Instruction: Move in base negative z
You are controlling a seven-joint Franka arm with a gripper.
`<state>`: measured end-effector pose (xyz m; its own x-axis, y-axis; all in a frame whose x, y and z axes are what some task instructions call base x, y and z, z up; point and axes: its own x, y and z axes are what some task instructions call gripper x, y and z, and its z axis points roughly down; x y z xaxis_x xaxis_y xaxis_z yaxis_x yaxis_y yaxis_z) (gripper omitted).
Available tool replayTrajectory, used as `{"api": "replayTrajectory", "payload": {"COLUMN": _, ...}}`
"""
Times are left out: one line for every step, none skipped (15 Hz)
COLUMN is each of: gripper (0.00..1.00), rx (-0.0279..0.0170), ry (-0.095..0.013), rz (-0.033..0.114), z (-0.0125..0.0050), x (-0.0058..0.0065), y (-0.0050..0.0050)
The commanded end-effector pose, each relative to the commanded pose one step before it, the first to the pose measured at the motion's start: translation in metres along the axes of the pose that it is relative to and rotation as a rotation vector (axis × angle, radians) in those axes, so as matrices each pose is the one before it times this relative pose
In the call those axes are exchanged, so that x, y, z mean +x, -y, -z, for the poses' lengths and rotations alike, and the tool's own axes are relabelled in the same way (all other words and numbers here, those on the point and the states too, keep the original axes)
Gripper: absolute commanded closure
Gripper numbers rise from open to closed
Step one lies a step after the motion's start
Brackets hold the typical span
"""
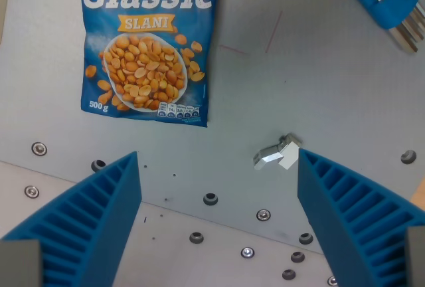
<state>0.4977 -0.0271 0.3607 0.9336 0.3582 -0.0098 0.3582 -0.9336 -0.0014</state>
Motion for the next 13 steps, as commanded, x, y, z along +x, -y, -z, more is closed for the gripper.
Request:
{"api": "replayTrajectory", "payload": {"gripper": 0.00, "rx": -0.00167, "ry": -0.0045, "rz": -0.0002, "z": -0.00273, "x": -0.00017, "y": -0.00007}}
{"api": "replayTrajectory", "payload": {"gripper": 0.00, "rx": 0.00000, "ry": 0.0000, "rz": 0.0000, "z": -0.00500, "x": 0.00010, "y": -0.00001}}
{"api": "replayTrajectory", "payload": {"gripper": 0.00, "rx": 0.00000, "ry": 0.0000, "rz": 0.0000, "z": -0.00500, "x": 0.00012, "y": -0.00002}}
{"api": "replayTrajectory", "payload": {"gripper": 0.00, "rx": 0.00000, "ry": 0.0000, "rz": 0.0000, "z": -0.00500, "x": 0.00016, "y": -0.00004}}
{"api": "replayTrajectory", "payload": {"gripper": 0.00, "rx": 0.00000, "ry": 0.0000, "rz": 0.0000, "z": -0.00500, "x": 0.00021, "y": -0.00005}}
{"api": "replayTrajectory", "payload": {"gripper": 0.00, "rx": 0.00000, "ry": 0.0000, "rz": 0.0000, "z": -0.00500, "x": 0.00025, "y": -0.00007}}
{"api": "replayTrajectory", "payload": {"gripper": 0.00, "rx": 0.00000, "ry": 0.0000, "rz": 0.0000, "z": -0.00500, "x": 0.00030, "y": -0.00008}}
{"api": "replayTrajectory", "payload": {"gripper": 0.00, "rx": 0.00000, "ry": 0.0000, "rz": 0.0000, "z": -0.00500, "x": 0.00036, "y": -0.00010}}
{"api": "replayTrajectory", "payload": {"gripper": 0.00, "rx": 0.00000, "ry": 0.0000, "rz": 0.0000, "z": -0.00500, "x": 0.00042, "y": -0.00012}}
{"api": "replayTrajectory", "payload": {"gripper": 0.00, "rx": 0.00000, "ry": 0.0000, "rz": 0.0000, "z": -0.00500, "x": 0.00047, "y": -0.00013}}
{"api": "replayTrajectory", "payload": {"gripper": 0.00, "rx": 0.00000, "ry": 0.0000, "rz": 0.0000, "z": -0.00500, "x": 0.00052, "y": -0.00015}}
{"api": "replayTrajectory", "payload": {"gripper": 0.00, "rx": 0.00000, "ry": 0.0000, "rz": 0.0000, "z": -0.00500, "x": 0.00057, "y": -0.00016}}
{"api": "replayTrajectory", "payload": {"gripper": 0.00, "rx": 0.00000, "ry": 0.0000, "rz": 0.0000, "z": -0.00500, "x": 0.00061, "y": -0.00018}}
